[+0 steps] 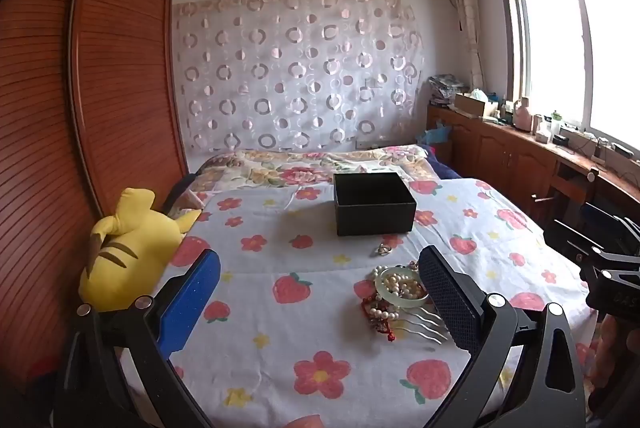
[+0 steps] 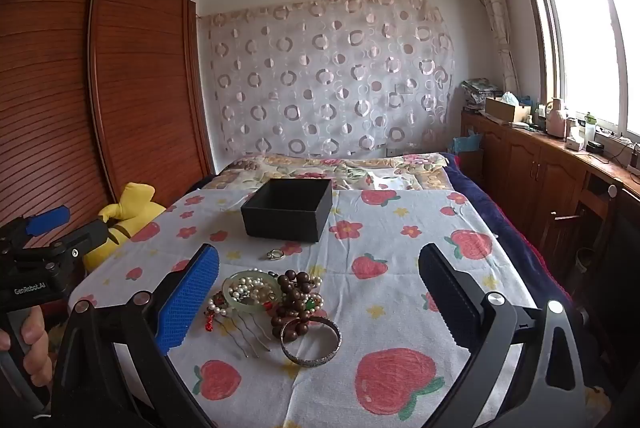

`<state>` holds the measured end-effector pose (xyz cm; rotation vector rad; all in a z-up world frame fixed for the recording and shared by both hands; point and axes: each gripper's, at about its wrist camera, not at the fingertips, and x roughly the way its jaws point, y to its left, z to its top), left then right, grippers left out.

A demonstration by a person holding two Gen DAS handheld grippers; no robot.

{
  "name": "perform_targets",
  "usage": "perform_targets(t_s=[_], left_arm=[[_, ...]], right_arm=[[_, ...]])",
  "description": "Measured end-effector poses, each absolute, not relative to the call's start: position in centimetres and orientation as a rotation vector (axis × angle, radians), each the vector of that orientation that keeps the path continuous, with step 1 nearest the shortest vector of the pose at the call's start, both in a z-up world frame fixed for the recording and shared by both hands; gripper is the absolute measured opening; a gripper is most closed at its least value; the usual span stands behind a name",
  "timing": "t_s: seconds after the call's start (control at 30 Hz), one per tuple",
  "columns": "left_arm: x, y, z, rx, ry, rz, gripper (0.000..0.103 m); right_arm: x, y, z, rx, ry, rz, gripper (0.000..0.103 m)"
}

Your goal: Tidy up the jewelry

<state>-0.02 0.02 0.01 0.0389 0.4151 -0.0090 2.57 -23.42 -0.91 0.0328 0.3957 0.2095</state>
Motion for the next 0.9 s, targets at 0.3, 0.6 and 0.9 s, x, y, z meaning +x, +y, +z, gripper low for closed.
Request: perform_targets(t_s=[0.3,0.6,0.9], left_arm=[[-0.01,0.02,0.0,0.043,0.412,-0.007,0.096],[-0.05,0.07,0.02,0.039,0.41,-0.009,0.096],[-0.06,0.05,0.03,0.042,0.41,-0.008,0.096]], right_arm=[[2.55,-23.53,-0.93,0.037,0.393,0.21,0.101],[2.5,-23.61,-0.9,0.04,0.388,0.21,0.101],[2.48,-23.61,-0.87,0.042,0.387,0.21,0.101]])
